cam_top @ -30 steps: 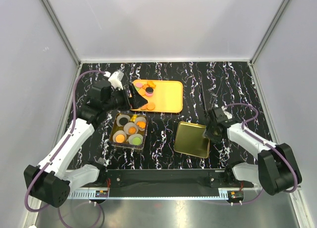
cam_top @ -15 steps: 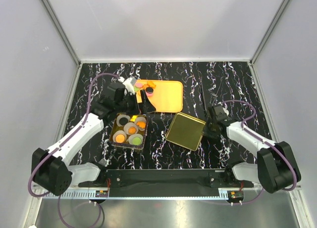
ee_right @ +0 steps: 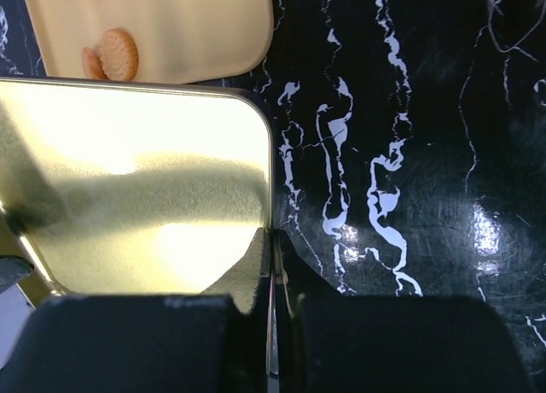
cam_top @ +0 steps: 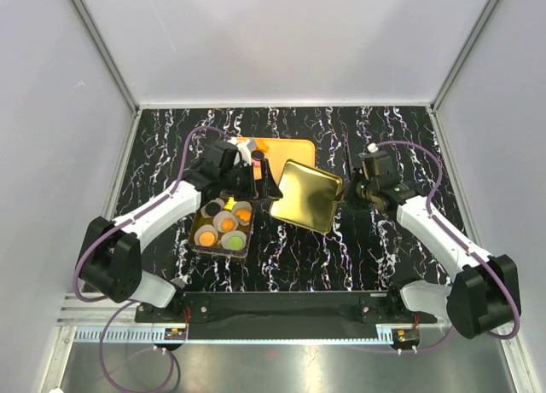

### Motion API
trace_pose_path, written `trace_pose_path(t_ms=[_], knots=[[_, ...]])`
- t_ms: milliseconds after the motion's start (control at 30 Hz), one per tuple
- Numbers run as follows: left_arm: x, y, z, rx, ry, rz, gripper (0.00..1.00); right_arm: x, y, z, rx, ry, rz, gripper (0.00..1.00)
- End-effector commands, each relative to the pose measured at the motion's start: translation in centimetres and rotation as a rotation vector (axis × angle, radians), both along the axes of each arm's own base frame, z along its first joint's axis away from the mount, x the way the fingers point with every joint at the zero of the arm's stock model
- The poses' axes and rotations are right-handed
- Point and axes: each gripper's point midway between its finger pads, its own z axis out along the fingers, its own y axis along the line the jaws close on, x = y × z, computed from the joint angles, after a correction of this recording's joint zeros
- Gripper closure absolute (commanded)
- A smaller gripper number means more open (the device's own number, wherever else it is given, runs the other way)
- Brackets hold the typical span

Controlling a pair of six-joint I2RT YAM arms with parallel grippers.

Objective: Pack the cookies

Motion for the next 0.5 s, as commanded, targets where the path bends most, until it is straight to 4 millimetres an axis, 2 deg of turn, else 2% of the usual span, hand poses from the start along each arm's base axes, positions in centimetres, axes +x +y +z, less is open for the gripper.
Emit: trace_pose_path(t_ms=[0, 100, 233, 267, 333, 367, 433, 467], knots=[[1.5, -2.6, 4.4, -0.144, -0.109, -0.071, 0.01, 0.2, 1.5, 2.7, 0.055, -0.054, 0.08, 1.0], [1.6, -3.2, 4.6, -0.178, -0.106, -0.083, 0.03, 0.2, 2.2, 3.2, 0.069, -0.06, 0.122, 1.0], [1.5, -4.1, 5.4, -0.246, -0.086, -0.102, 0.16, 0.2, 3.0, 3.4, 0.083, -0.061, 0.169, 1.0], [1.6, -4.2, 5.5, -0.25, -0.084, -0.102, 0.23, 0.3, 3.1, 3.4, 0.089, -0.061, 0.171, 1.0], [1.6, -4.3, 5.3, -0.252, -0.075, -0.103, 0.3, 0.5, 3.3, 3.9, 0.086, -0.073, 0.185, 1.0], [1.6, -4.3, 5.3, -0.25, -0.074, -0.102, 0.38, 0.6, 3.4, 3.9, 0.082, -0.074, 0.191, 1.0], [1.5, -4.4, 5.6, -0.263, -0.078, -0.104, 0.47, 0.8, 3.4, 4.0, 0.075, -0.083, 0.199, 0.99], [1.5, -4.4, 5.8, -0.268, -0.078, -0.107, 0.59, 0.8, 3.3, 3.9, 0.07, -0.08, 0.199, 0.98]])
